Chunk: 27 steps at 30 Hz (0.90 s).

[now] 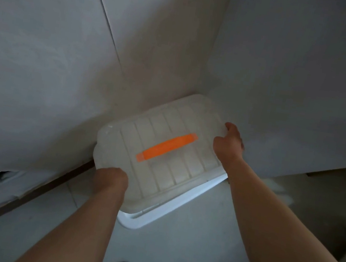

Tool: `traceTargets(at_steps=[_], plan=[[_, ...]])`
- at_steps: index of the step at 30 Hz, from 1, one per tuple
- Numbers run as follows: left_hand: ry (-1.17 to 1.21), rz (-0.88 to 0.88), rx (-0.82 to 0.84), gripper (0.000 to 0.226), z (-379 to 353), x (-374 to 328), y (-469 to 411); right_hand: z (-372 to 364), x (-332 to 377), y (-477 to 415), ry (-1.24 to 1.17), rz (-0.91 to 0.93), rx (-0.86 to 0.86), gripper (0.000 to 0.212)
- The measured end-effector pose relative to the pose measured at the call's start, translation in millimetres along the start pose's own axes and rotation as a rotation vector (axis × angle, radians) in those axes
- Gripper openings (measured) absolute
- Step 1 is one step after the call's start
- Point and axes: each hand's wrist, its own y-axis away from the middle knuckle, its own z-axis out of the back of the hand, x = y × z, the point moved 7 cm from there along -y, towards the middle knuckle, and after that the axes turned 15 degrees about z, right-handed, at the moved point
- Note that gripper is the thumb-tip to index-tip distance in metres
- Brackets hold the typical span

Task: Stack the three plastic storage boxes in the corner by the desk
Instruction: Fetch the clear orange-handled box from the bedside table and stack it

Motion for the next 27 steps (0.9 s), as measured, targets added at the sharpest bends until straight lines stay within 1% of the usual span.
traceTargets(at_steps=[2, 4, 6, 8, 17, 22, 27], plan=[[0.036, 0.024, -0.011, 0.044, -1.2, 1.7, -2.2, -2.3, -2.2, -4.7, 0.023, 0.01, 0.006, 0.064], [0.044, 0.025, -0.09, 0.045, -0.9, 2.6, -1.6, -4.2, -4.7, -8.6, 0.038, 0.02, 0.002, 0.064], [0.028, 0.019, -0.184, 0.053, 0.5, 3.0, -0.9, -5.3, -6.1, -13.3, 0.058, 0.031, -0.002, 0.064], [0.021, 0.001, -0.214, 0.058, -0.8, 3.1, 3.2, -5.2, -6.2, -17.5, 0.075, 0.035, 0.001, 0.064], [-0.021, -0.015, -0.171, 0.061, -8.8, 3.0, 1.3, 0.9, -5.7, -28.8, 0.119, 0.049, 0.002, 0.064], [0.029, -0.018, -0.176, 0.06, -14.5, 0.4, -1.1, 2.9, -6.8, -33.1, 0.141, 0.066, 0.02, 0.064], [0.007, -0.029, -0.195, 0.058, -16.5, -0.8, 1.9, 1.3, -8.1, -35.5, 0.175, 0.057, 0.057, 0.066]])
